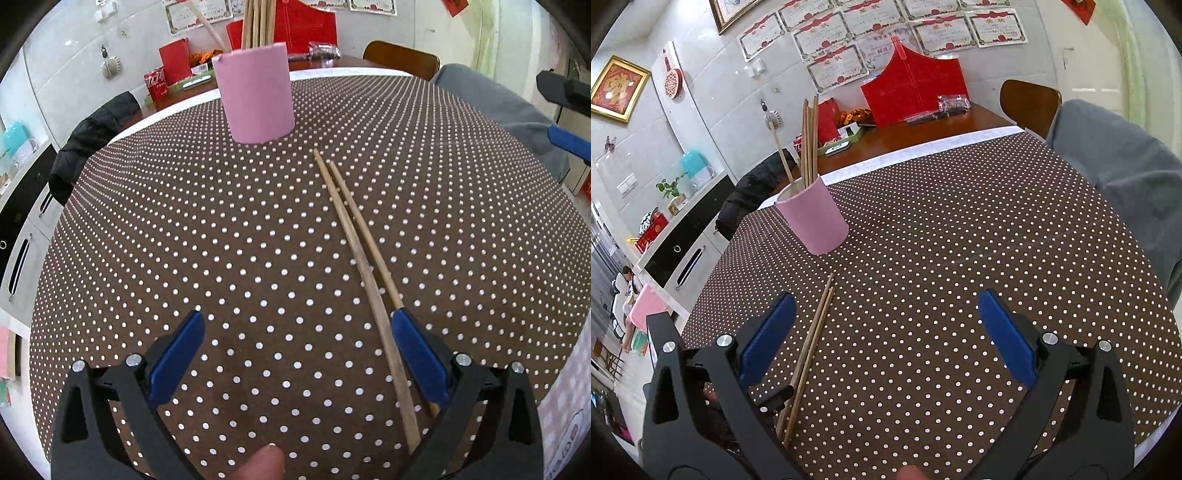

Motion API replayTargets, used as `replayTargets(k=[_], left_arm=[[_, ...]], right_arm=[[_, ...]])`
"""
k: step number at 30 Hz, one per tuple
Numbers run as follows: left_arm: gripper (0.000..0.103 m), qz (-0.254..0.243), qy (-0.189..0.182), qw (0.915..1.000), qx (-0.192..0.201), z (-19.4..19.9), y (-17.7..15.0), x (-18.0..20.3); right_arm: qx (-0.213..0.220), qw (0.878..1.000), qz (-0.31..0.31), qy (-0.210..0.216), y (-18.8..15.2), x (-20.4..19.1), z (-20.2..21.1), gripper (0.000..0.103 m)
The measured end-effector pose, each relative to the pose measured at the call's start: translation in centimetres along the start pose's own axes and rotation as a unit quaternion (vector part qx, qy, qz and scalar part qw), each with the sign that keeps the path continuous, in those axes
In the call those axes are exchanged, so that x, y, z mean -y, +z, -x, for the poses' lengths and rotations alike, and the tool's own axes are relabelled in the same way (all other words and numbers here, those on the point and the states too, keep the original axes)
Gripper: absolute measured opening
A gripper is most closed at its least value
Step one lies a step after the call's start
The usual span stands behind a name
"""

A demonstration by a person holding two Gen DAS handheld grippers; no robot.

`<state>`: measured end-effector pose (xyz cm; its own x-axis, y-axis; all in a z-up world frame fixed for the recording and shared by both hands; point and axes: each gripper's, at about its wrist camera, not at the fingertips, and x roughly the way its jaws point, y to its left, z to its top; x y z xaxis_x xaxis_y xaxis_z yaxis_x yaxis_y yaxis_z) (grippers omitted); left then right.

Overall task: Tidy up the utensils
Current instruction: 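Move both grippers back over the last chopsticks on the tablecloth, then close the right gripper on a chopstick while the left gripper grasps another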

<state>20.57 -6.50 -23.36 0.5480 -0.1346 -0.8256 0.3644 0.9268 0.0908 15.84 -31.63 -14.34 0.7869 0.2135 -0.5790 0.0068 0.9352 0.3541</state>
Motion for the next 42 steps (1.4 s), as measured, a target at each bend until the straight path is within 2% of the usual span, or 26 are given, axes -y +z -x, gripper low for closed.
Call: replayTargets(k=[4,10,16,27,29,31,32,34,36,39,42], left_arm=[[0.099,-0.003,0.003,1.0,-0.007,-0.6,0.3,0.0],[0.099,-0.01,0.016,0.9997,-0.014,-2.0,2.6,-0.3],[0.099,-0.01,0.007,0.9998,-0.017,-3.4,4.6,-1.4],[0.099,-0.043,0.001,0.999,-0.016,-6.5,9.0,-2.3],[0.092,-0.039,-0.018,0.999,-0.014,-6.9,9.5,-2.7],[0.073,-0.026,-0.056,0.998,-0.013,-7.1,9.8,-3.1],[0.068,-0.025,-0.055,0.9981,-0.007,-7.1,9.8,-3.3],[0.049,-0.025,-0.058,0.998,-0.003,-6.9,9.6,-4.1],[0.039,-0.015,-0.056,0.9983,-0.003,-6.6,9.4,-5.1],[0.039,0.0,-0.048,0.9989,-0.004,-6.4,8.8,-6.8],[0.039,0.003,-0.047,0.9989,0.001,-6.0,7.8,-6.8]], right_arm=[[-0.007,1.0,0.001,-0.001,-0.3,0.1,-0.5,0.097],[-0.018,1.0,-0.001,-0.003,-0.6,0.3,-1.2,0.097],[-0.032,0.999,0.001,-0.01,-1.0,0.4,-1.5,0.097],[-0.057,0.998,0.01,-0.016,-1.7,-0.3,-2.6,0.097],[-0.062,0.998,0.01,-0.018,-1.8,-0.4,-2.8,0.097],[-0.071,0.997,0.014,-0.018,-1.9,-0.6,-3.3,0.097],[-0.079,0.997,0.019,-0.019,-2.0,-0.9,-3.7,0.097],[-0.096,0.995,0.032,-0.016,-2.4,-1.6,-4.6,0.097],[-0.114,0.992,0.047,-0.015,-2.7,-2.4,-5.5,0.097],[-0.137,0.988,0.07,-0.011,-3.3,-3.9,-7.1,0.097],[-0.156,0.984,0.09,-0.006,-3.9,-5.7,-8.9,0.097]])
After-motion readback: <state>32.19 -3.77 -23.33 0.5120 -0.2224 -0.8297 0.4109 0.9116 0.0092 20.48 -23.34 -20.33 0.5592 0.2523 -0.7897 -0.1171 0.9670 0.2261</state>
